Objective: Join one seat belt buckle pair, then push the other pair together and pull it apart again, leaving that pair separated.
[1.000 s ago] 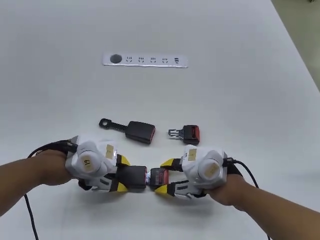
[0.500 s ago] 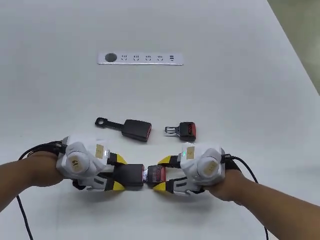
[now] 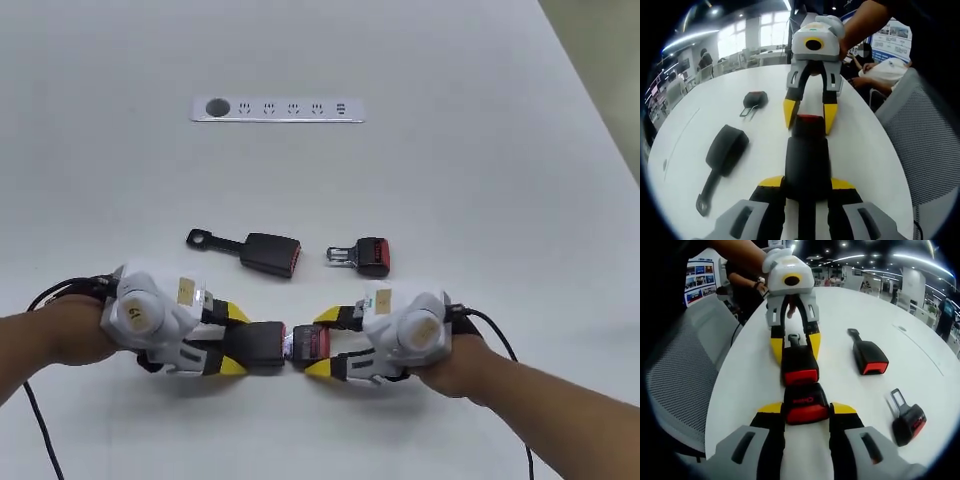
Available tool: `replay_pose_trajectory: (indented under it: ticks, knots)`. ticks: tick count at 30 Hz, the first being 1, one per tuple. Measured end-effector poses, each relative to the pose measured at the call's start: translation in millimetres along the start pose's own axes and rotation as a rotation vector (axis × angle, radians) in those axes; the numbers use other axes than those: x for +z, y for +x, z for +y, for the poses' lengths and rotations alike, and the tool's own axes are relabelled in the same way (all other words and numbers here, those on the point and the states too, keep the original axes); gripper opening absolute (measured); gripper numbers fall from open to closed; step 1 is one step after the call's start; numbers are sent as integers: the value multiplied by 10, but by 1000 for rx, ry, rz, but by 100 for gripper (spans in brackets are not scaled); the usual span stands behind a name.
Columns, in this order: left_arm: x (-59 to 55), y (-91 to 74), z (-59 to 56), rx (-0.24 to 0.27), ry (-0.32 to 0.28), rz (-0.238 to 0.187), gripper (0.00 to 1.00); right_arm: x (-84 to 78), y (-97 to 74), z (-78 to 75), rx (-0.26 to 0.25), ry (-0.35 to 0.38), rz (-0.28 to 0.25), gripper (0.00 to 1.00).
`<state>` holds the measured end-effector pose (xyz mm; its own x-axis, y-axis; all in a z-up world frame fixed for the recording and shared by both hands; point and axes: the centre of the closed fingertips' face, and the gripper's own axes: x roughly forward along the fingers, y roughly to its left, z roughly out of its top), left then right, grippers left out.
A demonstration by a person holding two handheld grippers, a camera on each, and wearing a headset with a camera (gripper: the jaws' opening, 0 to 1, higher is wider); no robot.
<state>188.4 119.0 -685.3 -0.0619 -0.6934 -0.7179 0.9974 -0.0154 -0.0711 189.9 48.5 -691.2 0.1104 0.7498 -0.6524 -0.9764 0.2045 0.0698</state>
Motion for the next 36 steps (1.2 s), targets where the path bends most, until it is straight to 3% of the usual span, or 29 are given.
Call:
replay_pose_trajectory:
  ticks: [16, 36]
  knots:
    - [7, 7, -7, -11, -15, -21, 33, 49, -22, 55, 17, 25, -20, 32]
    - [0, 21, -13, -11, -12, -10, 33, 44, -44, 50, 7, 43, -56, 33]
